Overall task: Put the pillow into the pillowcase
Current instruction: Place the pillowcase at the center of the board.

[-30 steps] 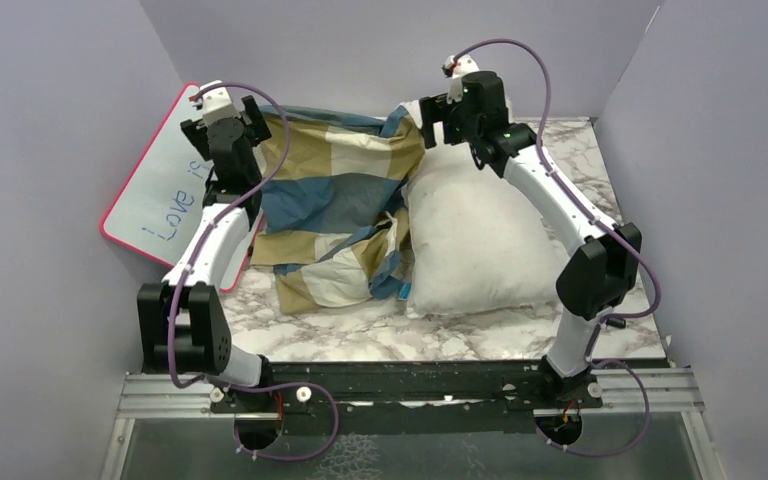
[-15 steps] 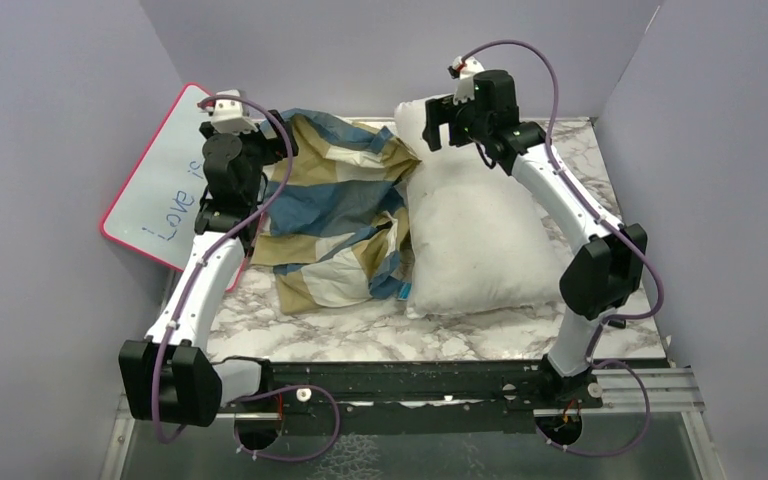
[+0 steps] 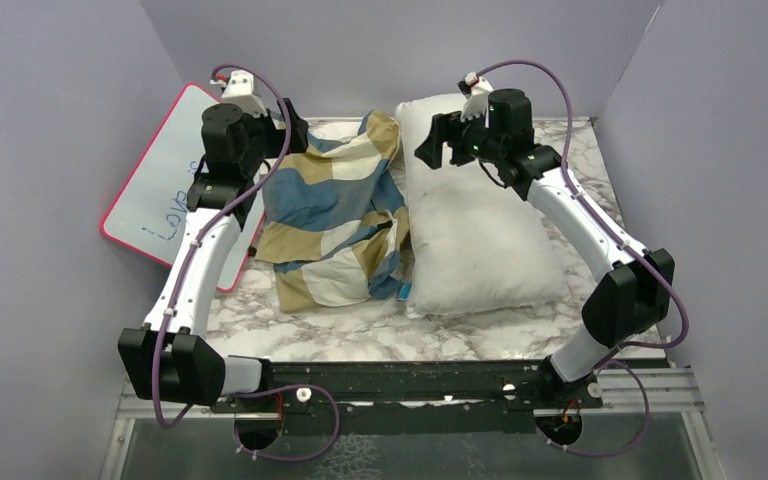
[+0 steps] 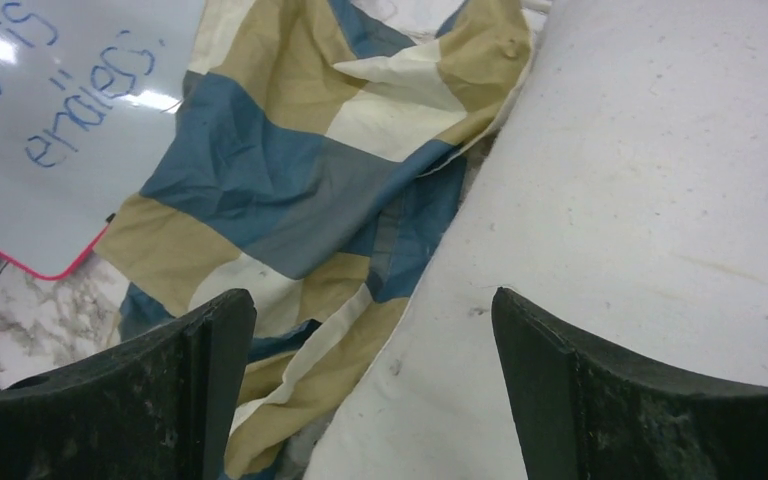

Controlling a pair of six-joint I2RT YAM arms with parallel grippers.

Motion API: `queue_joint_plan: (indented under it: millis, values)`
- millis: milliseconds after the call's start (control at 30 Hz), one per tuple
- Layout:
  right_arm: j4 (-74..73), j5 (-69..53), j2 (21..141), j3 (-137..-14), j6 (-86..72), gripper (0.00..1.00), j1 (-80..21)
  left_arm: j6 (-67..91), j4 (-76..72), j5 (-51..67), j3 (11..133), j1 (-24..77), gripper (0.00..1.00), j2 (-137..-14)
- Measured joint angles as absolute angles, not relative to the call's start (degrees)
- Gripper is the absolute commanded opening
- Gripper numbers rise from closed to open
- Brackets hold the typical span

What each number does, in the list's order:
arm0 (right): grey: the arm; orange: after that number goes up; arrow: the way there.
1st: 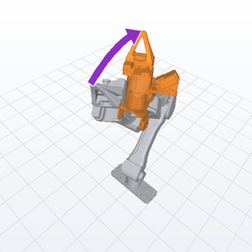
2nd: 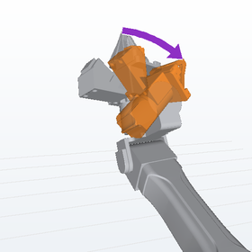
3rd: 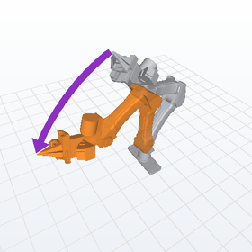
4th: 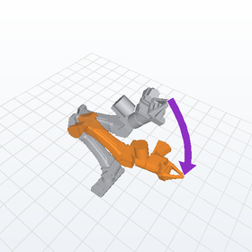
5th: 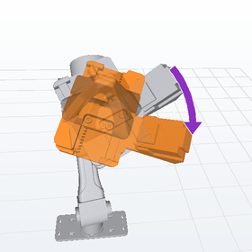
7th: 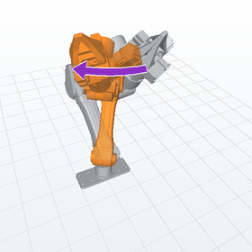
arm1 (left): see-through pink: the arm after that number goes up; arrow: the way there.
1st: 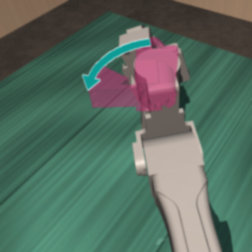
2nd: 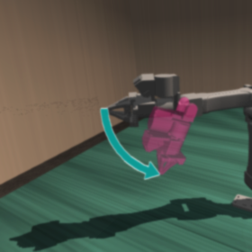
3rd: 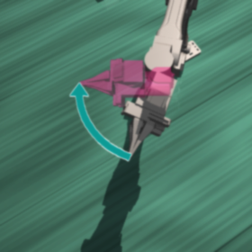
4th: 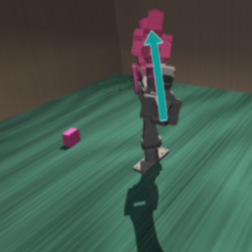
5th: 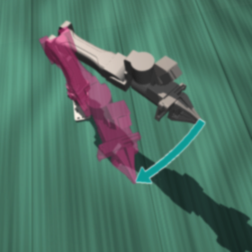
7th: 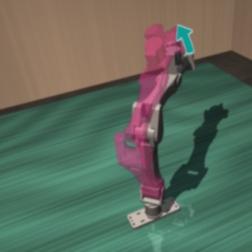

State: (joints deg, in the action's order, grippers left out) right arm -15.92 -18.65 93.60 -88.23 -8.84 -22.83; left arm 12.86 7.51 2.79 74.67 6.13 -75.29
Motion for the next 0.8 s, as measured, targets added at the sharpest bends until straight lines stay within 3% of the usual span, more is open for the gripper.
queue_joint_plan:
  millis: [100,367,567,667,767,800]
  values:
    - [-17.02,-14.66,93.62,-88.38,-8.97,1.00,-22.81,14.15,9.58,7.75,74.52,6.13,0.94,-74.98]
    - [-18.46,3.55,94.83,-89.01,-5.06,1.00,-22.74,16.27,12.67,18.50,61.60,7.49,0.95,-67.88]
    - [-19.42,9.61,104.84,-94.32,-1.41,0.99,-21.85,15.05,13.41,21.47,52.05,10.68,0.99,-57.67]
    - [-19.31,9.54,110.24,-95.22,0.54,0.78,-21.65,14.24,12.80,22.39,48.16,11.51,0.98,-54.00]
    - [-19.20,8.36,115.11,-97.54,3.90,0.16,-21.63,13.63,12.51,22.61,43.62,11.64,0.99,-51.96]
    - [-19.42,7.88,116.25,-98.74,5.52,0.06,-21.63,13.34,12.69,22.55,42.28,11.66,0.99,-51.59]
